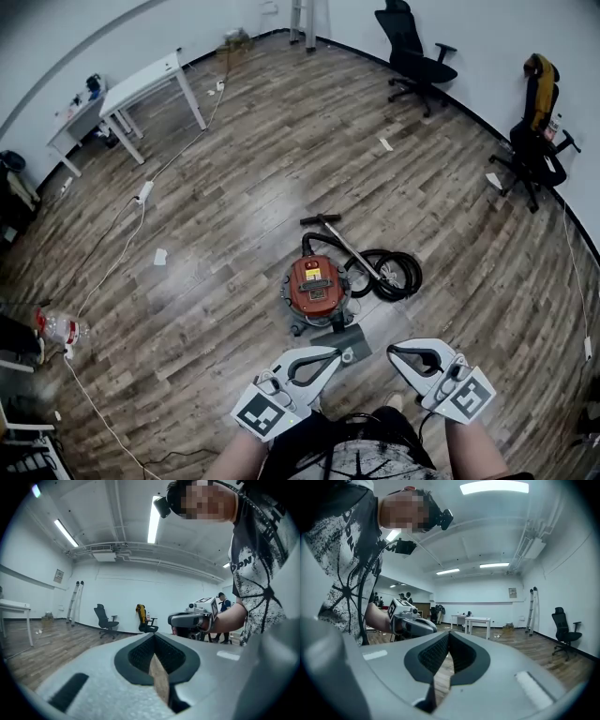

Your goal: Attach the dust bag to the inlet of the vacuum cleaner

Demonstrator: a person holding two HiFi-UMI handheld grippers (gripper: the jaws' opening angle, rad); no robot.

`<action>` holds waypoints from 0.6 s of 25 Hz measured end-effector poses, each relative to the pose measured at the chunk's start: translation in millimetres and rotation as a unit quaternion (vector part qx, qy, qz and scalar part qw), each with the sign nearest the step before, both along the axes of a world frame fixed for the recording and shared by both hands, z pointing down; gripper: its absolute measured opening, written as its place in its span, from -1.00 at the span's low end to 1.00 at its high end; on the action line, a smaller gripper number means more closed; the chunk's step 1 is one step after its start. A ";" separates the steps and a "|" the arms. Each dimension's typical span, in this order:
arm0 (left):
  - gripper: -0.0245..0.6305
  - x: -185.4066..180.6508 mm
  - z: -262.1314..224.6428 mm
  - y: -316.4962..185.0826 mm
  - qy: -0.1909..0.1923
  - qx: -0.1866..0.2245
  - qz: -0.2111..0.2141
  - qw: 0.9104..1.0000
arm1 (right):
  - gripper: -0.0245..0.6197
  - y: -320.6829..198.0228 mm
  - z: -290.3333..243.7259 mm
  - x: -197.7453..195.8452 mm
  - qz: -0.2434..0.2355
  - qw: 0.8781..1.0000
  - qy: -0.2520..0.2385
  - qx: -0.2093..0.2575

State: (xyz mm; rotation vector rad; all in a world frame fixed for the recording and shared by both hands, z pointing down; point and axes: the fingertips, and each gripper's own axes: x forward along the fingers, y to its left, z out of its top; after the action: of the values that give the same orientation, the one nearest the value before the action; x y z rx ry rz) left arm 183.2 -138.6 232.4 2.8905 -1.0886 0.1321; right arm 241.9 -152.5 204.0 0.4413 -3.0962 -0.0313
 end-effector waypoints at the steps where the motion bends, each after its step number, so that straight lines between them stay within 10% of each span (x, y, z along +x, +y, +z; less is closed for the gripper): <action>1: -0.92 -0.1 -4.9 -4.4 0.027 0.002 -0.028 0.999 | -0.91 -0.5 2.1 3.8 -0.016 1.000 0.006 0.002; 7: -0.92 10.2 26.1 -3.9 0.040 -0.021 -0.128 0.991 | -0.91 15.4 60.4 35.6 -0.105 0.992 0.065 -0.011; 10: -0.92 26.7 49.4 -2.4 0.049 -0.038 -0.153 0.986 | -0.91 25.8 129.9 61.0 -0.163 0.966 0.200 -0.028; 15: -0.92 41.1 102.2 -2.4 0.065 -0.074 -0.156 0.983 | -0.91 23.8 207.0 63.8 -0.196 0.948 0.247 -0.039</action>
State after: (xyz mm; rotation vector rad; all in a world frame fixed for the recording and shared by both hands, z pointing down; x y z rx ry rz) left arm 224.2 -141.0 334.7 2.5213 -1.4211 0.0101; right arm 305.6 -128.7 410.9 -0.1713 -2.6215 -0.0196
